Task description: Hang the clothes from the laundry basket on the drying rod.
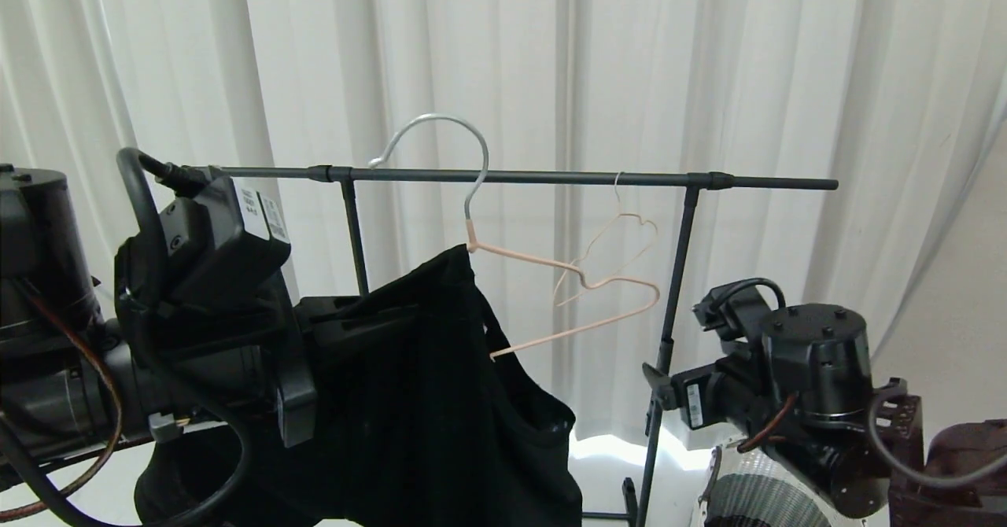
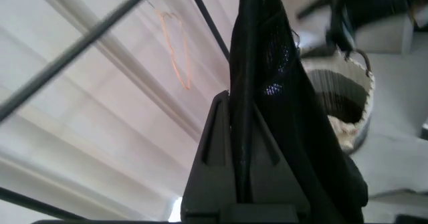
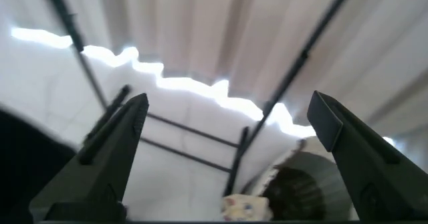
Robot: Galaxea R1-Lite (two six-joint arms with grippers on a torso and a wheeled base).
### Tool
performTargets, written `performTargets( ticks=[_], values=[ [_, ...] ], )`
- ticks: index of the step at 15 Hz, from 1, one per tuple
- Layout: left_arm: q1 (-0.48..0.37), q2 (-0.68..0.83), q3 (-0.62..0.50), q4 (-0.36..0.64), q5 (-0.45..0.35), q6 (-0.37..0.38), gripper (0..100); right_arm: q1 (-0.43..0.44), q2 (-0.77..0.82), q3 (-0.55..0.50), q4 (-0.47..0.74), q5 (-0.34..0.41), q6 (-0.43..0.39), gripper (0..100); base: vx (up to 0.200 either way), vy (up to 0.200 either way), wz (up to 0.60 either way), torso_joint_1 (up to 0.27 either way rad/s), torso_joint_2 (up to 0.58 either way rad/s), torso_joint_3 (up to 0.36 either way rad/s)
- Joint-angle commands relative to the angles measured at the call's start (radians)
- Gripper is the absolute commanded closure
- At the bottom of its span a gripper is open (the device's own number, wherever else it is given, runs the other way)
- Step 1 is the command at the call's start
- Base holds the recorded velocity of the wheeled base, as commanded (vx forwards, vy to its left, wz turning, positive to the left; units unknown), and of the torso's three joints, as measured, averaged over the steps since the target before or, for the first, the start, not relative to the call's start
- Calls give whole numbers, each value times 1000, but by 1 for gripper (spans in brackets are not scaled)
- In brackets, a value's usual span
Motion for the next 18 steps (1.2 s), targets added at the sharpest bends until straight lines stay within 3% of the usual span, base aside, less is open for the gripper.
performTargets(
  ticks=[1,3,5,7,8,11,15,18],
  values=[
    [0,-2,30,-1,0,0,100,-88,-64,2,-1,4,-36,0,0,0,0,0,0,0],
    [-3,10,18,-1,-2,-3,100,-99,-113,12,1,12,-58,0,0,0,0,0,0,0],
    [-3,32,-27,-3,-2,-14,100,60,-141,59,2,18,-24,0,0,0,0,0,0,0],
    [-9,33,-50,-3,-3,-12,100,215,-122,41,5,18,61,0,0,0,0,0,0,0],
    [-23,30,-50,-3,-3,-12,100,246,-90,10,5,20,73,0,0,0,0,0,0,0],
    [-69,30,-51,-3,-3,-8,100,272,0,-114,7,20,87,0,0,0,0,0,0,0],
    [-75,39,-69,-4,-2,-8,100,364,49,-120,7,18,123,0,0,0,0,0,0,0],
    [-75,38,-77,-4,-2,-8,100,349,62,-108,8,15,123,0,0,0,0,0,0,0]
  ],
)
